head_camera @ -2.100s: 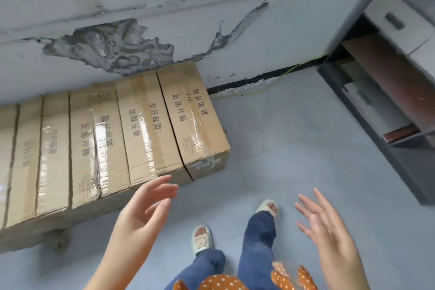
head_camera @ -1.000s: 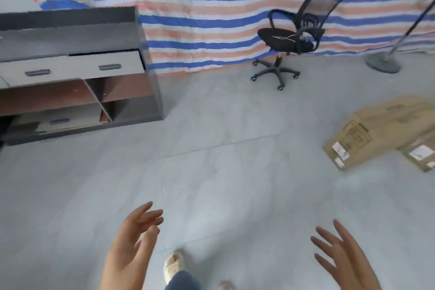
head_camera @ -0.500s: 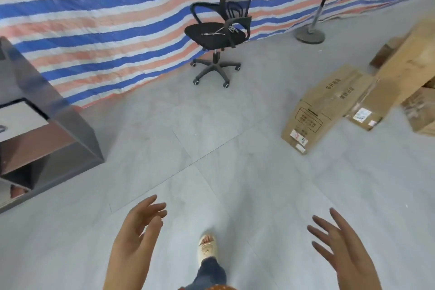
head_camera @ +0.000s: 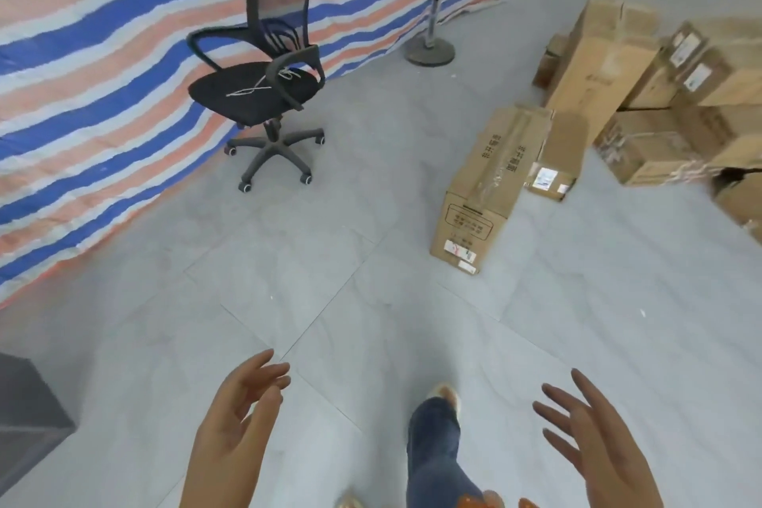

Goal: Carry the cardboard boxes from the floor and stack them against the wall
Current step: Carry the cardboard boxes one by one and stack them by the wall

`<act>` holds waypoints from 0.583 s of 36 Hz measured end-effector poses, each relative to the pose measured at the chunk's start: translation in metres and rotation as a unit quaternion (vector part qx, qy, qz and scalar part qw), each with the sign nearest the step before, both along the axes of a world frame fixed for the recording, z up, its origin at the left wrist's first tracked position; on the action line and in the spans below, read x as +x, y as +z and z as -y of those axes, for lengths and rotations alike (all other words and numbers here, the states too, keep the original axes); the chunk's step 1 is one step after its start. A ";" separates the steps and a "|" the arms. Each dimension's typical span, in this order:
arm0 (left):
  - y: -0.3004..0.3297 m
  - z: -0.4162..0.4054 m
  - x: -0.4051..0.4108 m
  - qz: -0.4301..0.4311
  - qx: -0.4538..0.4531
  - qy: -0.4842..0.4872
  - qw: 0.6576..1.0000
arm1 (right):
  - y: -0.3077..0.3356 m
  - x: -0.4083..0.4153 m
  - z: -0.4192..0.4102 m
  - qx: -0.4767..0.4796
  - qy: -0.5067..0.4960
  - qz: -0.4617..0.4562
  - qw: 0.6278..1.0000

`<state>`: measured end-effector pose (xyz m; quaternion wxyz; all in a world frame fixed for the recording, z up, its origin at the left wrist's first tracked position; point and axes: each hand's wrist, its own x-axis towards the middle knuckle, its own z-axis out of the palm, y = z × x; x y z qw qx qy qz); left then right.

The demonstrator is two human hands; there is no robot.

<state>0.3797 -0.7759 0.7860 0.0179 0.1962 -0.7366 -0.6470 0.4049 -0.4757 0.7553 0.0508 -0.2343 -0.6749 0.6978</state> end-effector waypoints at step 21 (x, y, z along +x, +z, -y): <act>0.013 -0.197 -0.288 0.022 -0.041 -0.109 0.993 | 0.003 -0.252 -0.184 0.029 -0.051 0.003 0.998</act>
